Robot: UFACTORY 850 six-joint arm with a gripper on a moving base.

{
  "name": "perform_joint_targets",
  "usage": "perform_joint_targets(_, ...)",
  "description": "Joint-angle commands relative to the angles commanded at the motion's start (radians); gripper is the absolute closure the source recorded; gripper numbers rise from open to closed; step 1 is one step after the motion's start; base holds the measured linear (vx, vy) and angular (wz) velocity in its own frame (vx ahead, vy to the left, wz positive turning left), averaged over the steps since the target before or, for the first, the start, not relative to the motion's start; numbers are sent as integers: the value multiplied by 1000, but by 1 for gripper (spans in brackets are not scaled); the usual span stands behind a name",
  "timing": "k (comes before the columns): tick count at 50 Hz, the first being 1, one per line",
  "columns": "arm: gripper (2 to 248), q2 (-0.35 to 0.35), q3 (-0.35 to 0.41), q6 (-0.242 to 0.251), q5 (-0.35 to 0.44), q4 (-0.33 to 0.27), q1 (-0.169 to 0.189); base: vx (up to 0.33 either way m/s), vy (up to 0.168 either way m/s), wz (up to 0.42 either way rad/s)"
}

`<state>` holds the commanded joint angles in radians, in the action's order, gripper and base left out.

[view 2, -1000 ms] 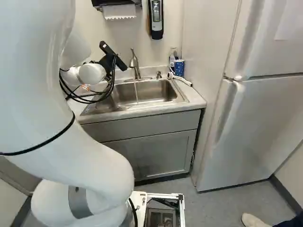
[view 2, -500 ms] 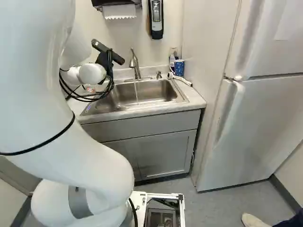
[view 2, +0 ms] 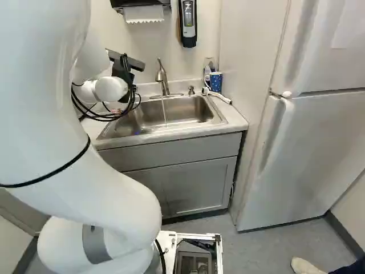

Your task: Rinse the cup and place it in the tray

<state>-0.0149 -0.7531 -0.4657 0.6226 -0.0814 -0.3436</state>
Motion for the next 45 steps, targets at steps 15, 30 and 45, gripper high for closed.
perform_joint_targets(15,126,0,0,158,0,0,0,0,0,0)
perform_joint_targets(30,126,0,0,315,0,0,0,0,0,0)
perform_joint_targets(45,126,0,0,403,0,0,0,0,0,0)
